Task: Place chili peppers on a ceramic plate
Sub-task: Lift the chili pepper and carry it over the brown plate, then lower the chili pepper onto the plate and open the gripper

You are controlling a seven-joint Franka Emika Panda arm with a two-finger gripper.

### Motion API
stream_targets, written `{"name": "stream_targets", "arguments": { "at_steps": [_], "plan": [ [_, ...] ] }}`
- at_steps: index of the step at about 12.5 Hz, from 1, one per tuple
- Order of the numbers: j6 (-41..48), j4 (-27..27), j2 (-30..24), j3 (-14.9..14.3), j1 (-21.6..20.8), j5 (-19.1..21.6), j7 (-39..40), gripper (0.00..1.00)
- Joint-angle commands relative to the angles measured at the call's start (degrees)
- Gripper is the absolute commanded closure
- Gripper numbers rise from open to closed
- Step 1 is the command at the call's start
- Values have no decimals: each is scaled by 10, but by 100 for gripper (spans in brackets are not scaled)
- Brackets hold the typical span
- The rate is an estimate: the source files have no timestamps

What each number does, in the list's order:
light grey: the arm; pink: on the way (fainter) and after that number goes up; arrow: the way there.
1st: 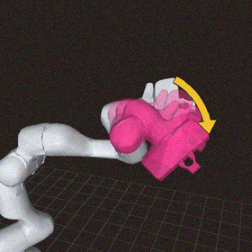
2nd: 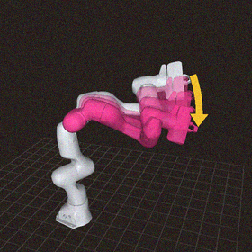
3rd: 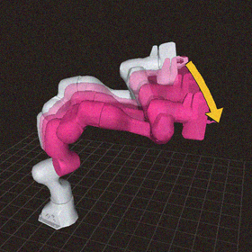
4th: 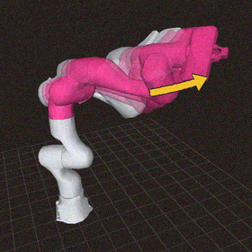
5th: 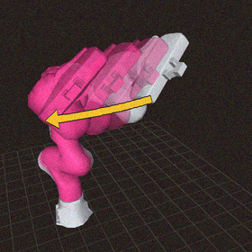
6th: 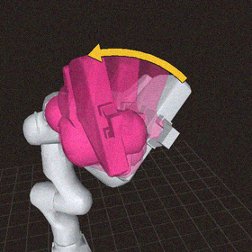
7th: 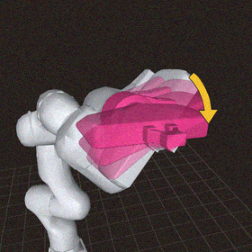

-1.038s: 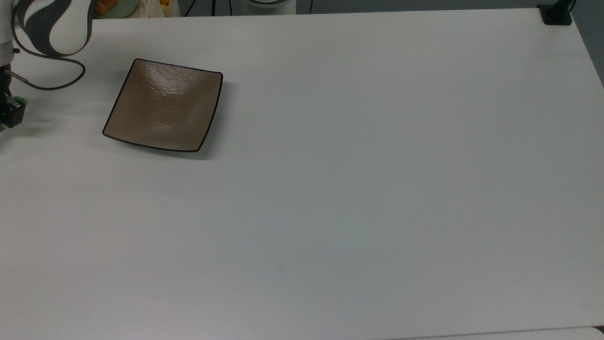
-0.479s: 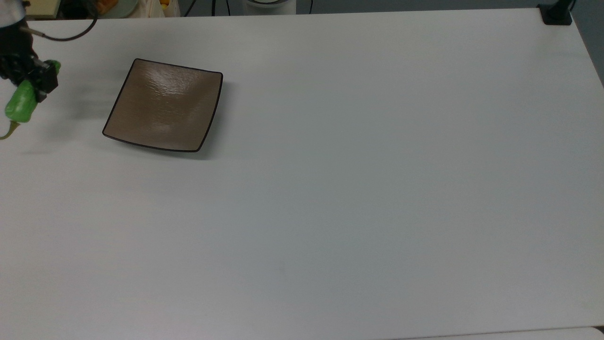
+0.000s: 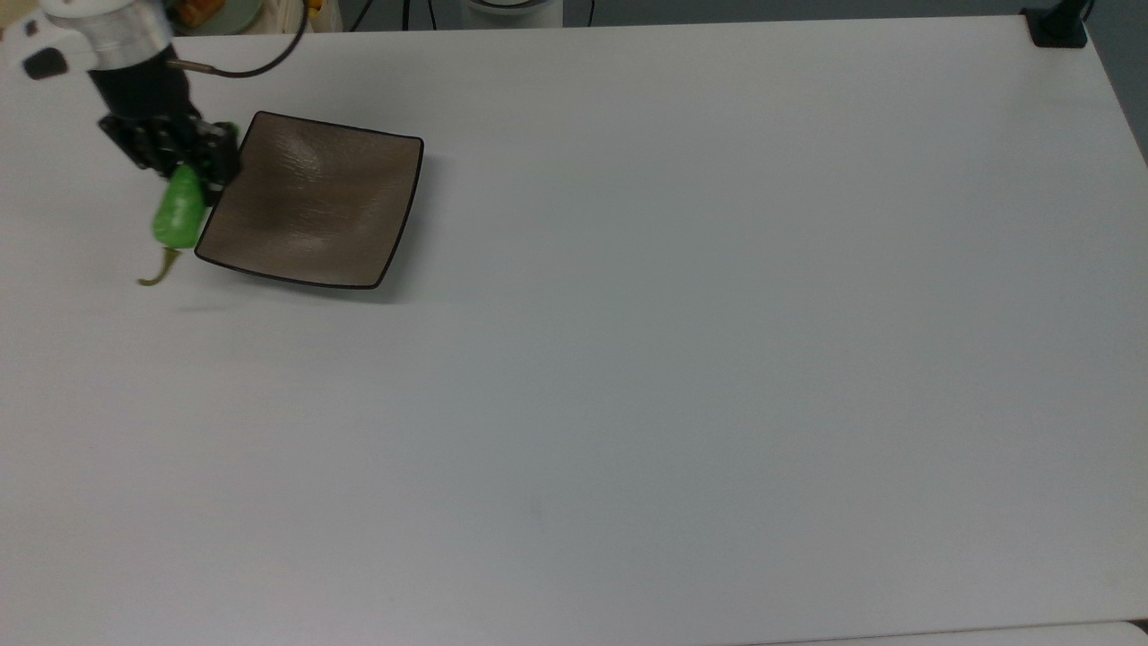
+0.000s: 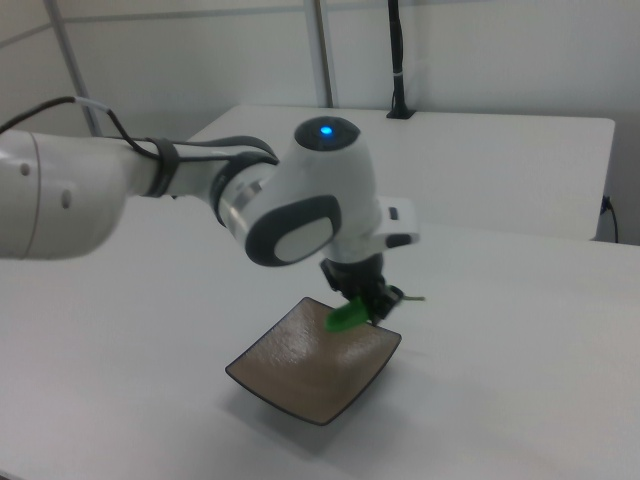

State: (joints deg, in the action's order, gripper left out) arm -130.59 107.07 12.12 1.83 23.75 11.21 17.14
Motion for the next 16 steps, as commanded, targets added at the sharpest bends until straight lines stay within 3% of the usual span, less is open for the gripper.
{"name": "stream_targets", "arguments": {
  "at_steps": [1,5,6,8,13,16],
  "plan": [
    [58,29,-47,23,-12,7,-30,69],
    [54,74,-61,44,-17,7,-32,67],
    [54,75,-61,44,-17,6,-31,52],
    [59,75,-61,44,-17,0,-31,0],
    [66,67,-67,45,-18,2,-35,0],
    [133,11,-71,49,-35,-1,-67,0]
  ]
}}
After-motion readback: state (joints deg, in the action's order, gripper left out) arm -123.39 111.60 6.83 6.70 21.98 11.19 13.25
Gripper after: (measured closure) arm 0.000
